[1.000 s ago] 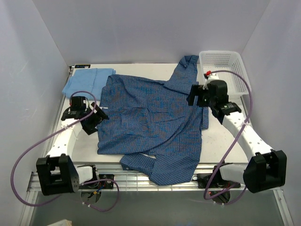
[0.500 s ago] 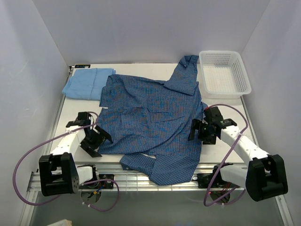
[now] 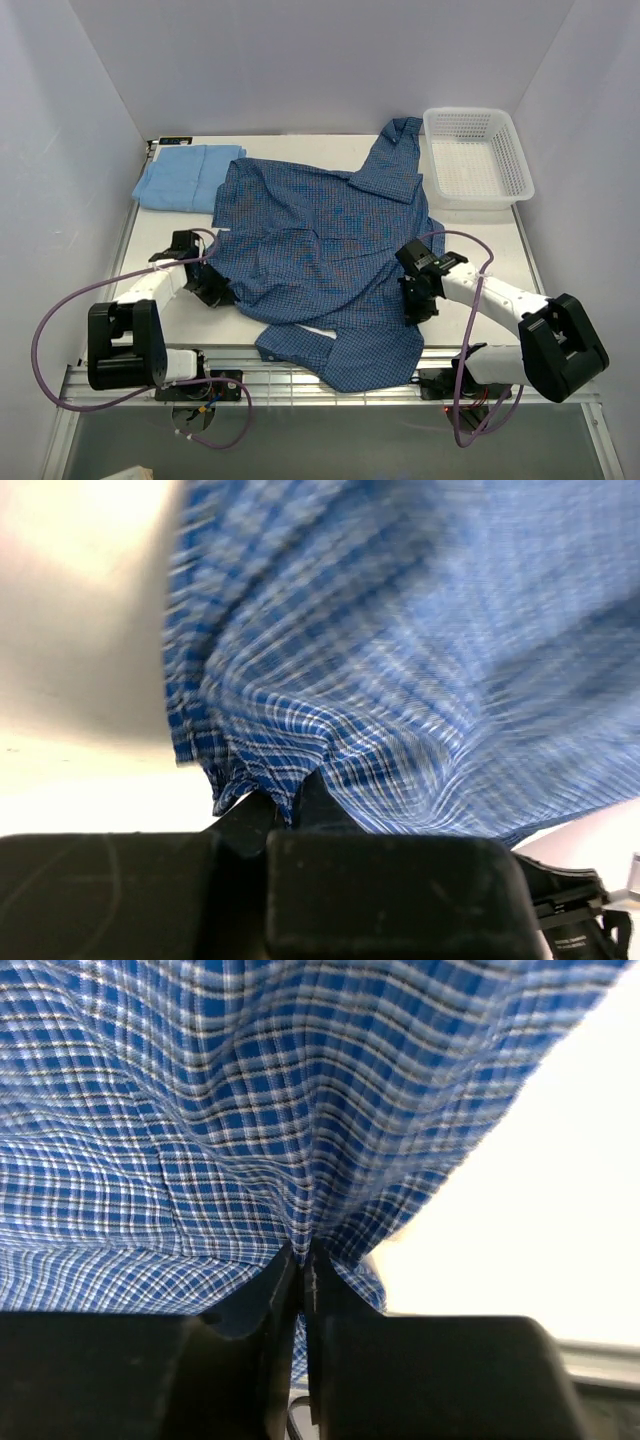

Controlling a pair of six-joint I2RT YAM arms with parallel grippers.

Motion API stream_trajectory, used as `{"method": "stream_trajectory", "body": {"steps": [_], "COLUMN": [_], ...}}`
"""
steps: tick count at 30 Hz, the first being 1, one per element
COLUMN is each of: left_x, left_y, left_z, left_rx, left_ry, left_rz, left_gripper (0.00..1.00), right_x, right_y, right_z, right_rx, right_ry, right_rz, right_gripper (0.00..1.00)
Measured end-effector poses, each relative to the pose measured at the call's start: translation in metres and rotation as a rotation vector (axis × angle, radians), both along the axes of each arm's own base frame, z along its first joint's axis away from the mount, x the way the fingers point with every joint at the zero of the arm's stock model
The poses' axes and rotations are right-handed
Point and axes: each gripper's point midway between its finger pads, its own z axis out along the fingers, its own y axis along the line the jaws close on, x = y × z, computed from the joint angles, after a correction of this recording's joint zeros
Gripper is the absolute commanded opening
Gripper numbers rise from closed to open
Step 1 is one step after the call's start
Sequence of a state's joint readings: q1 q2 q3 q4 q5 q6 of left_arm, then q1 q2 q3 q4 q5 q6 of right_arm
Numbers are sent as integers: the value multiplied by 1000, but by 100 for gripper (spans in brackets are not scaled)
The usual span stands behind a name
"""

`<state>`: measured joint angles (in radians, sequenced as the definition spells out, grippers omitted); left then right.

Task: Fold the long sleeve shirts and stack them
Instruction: Flatten the shirt out

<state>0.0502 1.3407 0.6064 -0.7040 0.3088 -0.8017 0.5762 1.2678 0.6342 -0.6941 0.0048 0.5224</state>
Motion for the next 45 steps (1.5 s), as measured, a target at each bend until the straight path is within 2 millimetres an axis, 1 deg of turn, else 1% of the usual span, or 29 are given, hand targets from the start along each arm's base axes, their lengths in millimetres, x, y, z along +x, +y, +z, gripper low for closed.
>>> {"method": "stream_trajectory", "body": {"steps": [2,3,4,5,6,7,8,9,11,12,13,14,15,16,17,18,19,20,21,22,23,25,26,29,33,35,37,40,45], "left_x": [17,25,38,54,72,85,103,119,146,159,173,185,198,210,219,225,230,231,229,226,224,220,217,205,182,177,181,196,232], "left_y": [2,3,4,6,8,10,13,16,22,23,25,27,30,33,36,38,40,41,42,42,42,41,40,33,24,21,18,15,8], "left_z": [13,21,35,51,71,87,107,126,158,169,177,179,177,169,157,142,125,107,91,78,70,63,62,61,50,45,45,48,48], "left_rx": [11,17,24,32,43,55,71,88,116,124,131,141,149,160,163,165,165,163,161,157,155,152,146,116,71,56,45,28,-4], "left_ry": [-72,-110,-164,-228,-304,-357,-426,-490,-586,-619,-640,-645,-644,-634,-603,-566,-525,-482,-437,-398,-371,-353,-353,-369,-362,-355,-369,-405,-454], "left_rz": [-2,-2,-3,-3,-1,2,9,16,23,26,25,26,28,26,36,38,36,35,33,29,26,20,15,-6,-31,-39,-46,-53,-64], "left_gripper": [0,0,0,0,0,2,4,13,18,29,35,45,78,84,92,98,98,98,98,98,98,98,98,98,97,96,95,93,89], "right_x": [6,16,31,51,74,94,116,139,183,199,210,222,232,241,249,254,257,259,259,259,258,253,250,240,218,208,202,198,210], "right_y": [-7,-8,-7,-6,-4,-5,-9,-13,-21,-23,-24,-28,-32,-39,-46,-52,-57,-59,-59,-58,-56,-54,-54,-52,-56,-59,-61,-63,-61], "right_z": [6,15,26,42,61,77,98,121,167,183,194,201,203,200,192,178,163,149,138,126,118,108,107,107,102,96,88,78,73], "right_rx": [-49,-62,-62,-56,-36,-24,-22,-22,-23,-18,-13,-10,-10,-20,-33,-48,-59,-65,-66,-69,-69,-69,-70,-56,-52,-60,-70,-77,-29], "right_ry": [-13,-35,-72,-120,-184,-242,-310,-379,-524,-567,-594,-614,-612,-603,-583,-547,-509,-471,-439,-405,-382,-356,-352,-367,-369,-356,-340,-329,-374], "right_rz": [1,2,-2,-12,-26,-42,-59,-74,-103,-108,-108,-110,-119,-134,-149,-161,-169,-171,-171,-164,-155,-138,-127,-113,-112,-114,-114,-119,-141], "right_gripper": [8,8,8,8,8,8,8,8,8,8,8,8,8,8,8,9,13,29,37,48,64,72,74,78,79,80,81,84,85]}}
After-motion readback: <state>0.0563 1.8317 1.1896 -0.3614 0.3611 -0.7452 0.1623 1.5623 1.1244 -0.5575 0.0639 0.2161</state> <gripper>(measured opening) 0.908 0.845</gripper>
